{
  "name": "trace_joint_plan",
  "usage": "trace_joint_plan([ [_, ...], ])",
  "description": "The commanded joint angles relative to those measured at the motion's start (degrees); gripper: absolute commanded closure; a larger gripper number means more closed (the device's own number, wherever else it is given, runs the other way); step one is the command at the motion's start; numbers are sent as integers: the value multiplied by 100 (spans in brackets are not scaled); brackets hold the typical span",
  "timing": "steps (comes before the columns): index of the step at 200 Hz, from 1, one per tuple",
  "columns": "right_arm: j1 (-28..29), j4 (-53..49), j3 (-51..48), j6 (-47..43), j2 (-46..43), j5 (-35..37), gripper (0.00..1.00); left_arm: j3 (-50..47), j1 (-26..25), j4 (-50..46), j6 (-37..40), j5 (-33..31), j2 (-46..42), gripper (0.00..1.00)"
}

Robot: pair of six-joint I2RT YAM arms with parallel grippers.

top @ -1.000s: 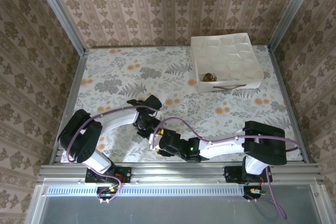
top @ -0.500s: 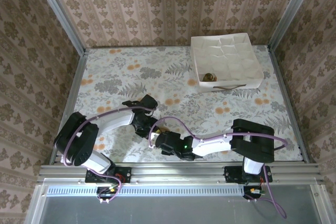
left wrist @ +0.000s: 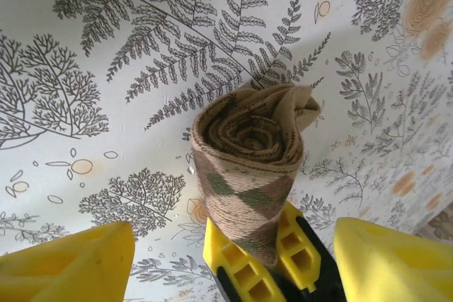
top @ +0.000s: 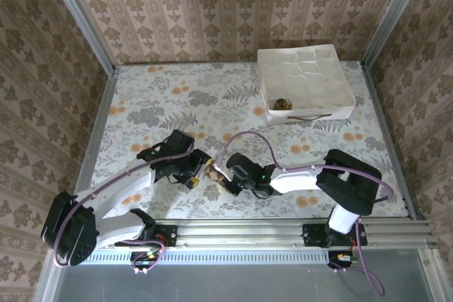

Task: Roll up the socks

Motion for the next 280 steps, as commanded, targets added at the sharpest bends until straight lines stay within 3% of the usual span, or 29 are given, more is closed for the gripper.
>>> trace_joint_plan([
  [1,-308,-955,-401,467,383,-1048,100,-277,-136,540,149,-192,-171,30],
  [100,-1510,-700,-634,1268,1040,-2826,100,-213,-540,1698,402,-188,1283,41],
  [142,-1552,-719,-605,1302,1094,-2890,100,53,-647,2014,510,-284,2145,41],
  [158,-1552,-773,-548,1258,1084,-2824,100,58,-777,1950,461,-121,2471,55],
  [176,-1551,-832,-451,1129,1005,-2717,99,-15,-897,1667,320,79,2701,82],
  [185,-1547,-807,-432,1021,860,-2647,92,-111,-921,1543,236,110,2703,100],
  [188,-1553,-790,-440,995,810,-2630,90,-140,-926,1470,185,105,2678,100],
  [208,-1408,-424,-721,646,-55,-1994,69,-287,-886,805,-59,-19,2314,100],
  [230,-459,142,-1370,-384,-1606,34,49,-218,-733,-240,-163,-81,1879,100],
  [239,-141,167,-1405,-706,-1916,539,43,-167,-652,-594,-165,-19,1800,100],
  [256,310,-389,-970,-1143,-1906,1088,35,-105,-542,-866,-110,82,1721,100],
  [280,788,-306,-583,-1489,-1444,1564,32,-70,-471,-780,-77,146,1735,100],
])
